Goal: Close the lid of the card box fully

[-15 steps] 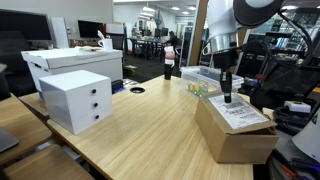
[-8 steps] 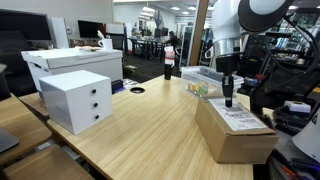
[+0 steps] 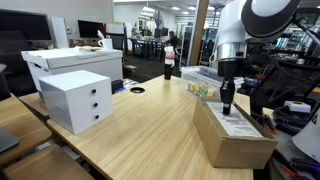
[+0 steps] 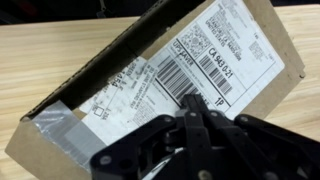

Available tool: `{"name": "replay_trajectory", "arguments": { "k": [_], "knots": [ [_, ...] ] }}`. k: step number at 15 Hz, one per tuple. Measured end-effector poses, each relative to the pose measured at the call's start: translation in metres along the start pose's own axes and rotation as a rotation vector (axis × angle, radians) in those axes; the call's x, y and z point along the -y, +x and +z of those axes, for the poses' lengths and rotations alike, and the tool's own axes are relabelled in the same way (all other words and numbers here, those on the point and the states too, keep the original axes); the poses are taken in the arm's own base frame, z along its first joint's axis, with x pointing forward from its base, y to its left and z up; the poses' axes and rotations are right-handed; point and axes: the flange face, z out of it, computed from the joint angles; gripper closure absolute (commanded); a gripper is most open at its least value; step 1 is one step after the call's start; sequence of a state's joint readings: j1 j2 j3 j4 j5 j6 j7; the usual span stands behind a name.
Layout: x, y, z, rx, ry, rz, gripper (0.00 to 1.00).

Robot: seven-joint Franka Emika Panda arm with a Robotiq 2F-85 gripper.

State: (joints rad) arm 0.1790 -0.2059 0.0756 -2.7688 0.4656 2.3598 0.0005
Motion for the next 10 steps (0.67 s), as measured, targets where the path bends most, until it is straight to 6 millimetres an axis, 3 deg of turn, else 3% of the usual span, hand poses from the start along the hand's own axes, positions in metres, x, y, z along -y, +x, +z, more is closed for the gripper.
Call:
{"name": "replay_trajectory", "arguments": {
  "k": [10],
  "knots": [
    [0.04,0.005,0.0,-0.223,0.195,0.164,0.98]
  ]
}}
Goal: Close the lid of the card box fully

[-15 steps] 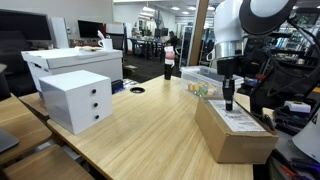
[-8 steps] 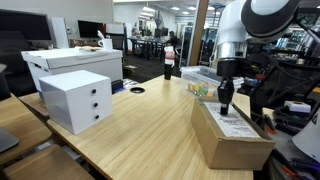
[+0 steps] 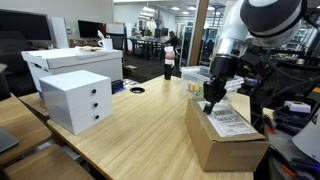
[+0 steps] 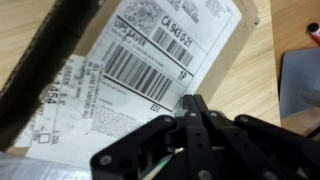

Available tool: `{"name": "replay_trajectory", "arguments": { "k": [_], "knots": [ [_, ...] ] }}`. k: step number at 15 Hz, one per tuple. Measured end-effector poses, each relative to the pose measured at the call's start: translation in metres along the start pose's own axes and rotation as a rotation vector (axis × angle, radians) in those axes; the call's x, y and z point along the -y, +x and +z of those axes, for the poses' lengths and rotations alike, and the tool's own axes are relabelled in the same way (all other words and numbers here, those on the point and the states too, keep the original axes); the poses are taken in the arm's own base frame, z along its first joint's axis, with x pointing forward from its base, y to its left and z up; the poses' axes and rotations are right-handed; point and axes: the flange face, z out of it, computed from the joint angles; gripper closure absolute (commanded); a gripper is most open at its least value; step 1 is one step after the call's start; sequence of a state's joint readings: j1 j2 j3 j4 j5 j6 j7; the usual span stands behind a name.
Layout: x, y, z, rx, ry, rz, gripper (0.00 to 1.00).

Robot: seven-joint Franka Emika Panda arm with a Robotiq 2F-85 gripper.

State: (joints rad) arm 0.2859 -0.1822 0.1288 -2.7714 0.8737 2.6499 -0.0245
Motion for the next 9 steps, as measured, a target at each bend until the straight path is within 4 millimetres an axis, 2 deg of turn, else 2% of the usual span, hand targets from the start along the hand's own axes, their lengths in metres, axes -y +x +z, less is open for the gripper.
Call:
{"name": "replay_trajectory", "arguments": {
  "k": [5,9],
  "knots": [
    [0.009,-0.011,0.012,-0.03,0.035,0.075,0.98],
    [0.03,-0.025,0.018,0.063,-0.088,-0.085,0.98]
  ]
}}
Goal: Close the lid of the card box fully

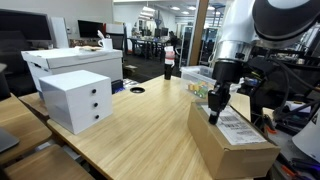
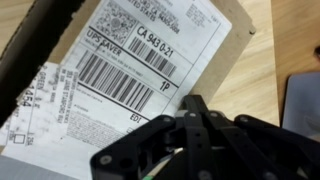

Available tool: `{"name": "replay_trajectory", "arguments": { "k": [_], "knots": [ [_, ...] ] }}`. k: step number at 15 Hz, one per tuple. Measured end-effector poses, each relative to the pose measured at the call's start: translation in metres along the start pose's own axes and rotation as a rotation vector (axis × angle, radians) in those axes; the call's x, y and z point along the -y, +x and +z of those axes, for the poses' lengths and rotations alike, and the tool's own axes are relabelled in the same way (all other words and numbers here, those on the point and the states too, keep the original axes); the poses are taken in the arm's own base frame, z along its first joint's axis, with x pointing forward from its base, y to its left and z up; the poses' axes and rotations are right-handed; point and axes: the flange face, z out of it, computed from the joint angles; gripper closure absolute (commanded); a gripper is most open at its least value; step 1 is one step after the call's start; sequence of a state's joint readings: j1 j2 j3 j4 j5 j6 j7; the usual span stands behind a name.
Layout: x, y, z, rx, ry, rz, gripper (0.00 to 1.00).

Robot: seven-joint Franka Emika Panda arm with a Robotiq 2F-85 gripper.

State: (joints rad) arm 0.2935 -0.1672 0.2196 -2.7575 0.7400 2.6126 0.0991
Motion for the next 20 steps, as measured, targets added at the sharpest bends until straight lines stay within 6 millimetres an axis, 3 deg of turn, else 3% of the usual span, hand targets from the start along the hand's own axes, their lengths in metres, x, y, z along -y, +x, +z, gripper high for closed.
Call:
{"name": "replay_trajectory", "arguments": {
  "k": [3,9,16,20],
  "knots": [
    [0.001,-0.002,-0.008,0.105,-0.086,-0.117,0.98],
    [-0.021,0.025,-0.036,0.145,-0.228,-0.25,0.98],
    [-0.021,0.025,-0.035,0.218,-0.243,-0.406,0.98],
    [-0.04,0.034,-0.029,0.247,-0.262,-0.443,0.98]
  ]
}}
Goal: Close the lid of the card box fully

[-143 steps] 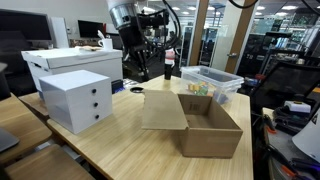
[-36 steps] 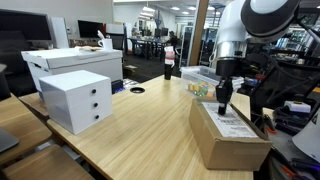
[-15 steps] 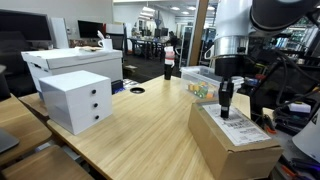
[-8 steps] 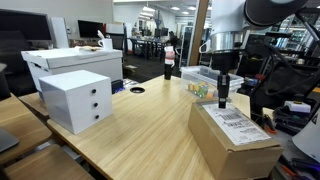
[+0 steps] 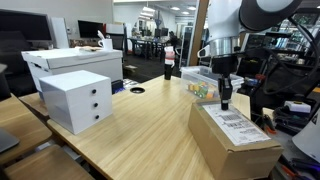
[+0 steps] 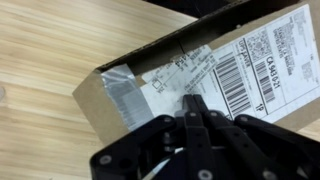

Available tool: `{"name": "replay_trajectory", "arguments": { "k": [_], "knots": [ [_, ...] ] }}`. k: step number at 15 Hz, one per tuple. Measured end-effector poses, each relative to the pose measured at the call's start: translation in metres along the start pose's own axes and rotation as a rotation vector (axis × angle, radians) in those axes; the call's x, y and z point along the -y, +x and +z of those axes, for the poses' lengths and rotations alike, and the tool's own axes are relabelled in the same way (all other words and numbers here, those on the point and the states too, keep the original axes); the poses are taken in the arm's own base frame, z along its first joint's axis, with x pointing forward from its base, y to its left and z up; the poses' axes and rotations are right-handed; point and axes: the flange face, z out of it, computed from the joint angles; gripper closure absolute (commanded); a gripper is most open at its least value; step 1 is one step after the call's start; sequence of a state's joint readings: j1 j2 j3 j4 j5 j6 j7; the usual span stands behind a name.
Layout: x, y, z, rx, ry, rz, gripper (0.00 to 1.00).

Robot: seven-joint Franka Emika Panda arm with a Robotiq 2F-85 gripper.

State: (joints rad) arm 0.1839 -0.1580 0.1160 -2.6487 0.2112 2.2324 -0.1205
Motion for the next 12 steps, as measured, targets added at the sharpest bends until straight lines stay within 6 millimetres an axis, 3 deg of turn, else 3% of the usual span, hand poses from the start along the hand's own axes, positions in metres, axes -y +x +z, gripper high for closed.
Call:
{"name": "replay_trajectory", "arguments": {
  "k": [4,12],
  "knots": [
    [-0.025,0.003,0.012,0.029,0.017,0.045,0.98],
    [-0.062,0.011,0.007,0.001,0.095,0.179,0.98]
  ]
}}
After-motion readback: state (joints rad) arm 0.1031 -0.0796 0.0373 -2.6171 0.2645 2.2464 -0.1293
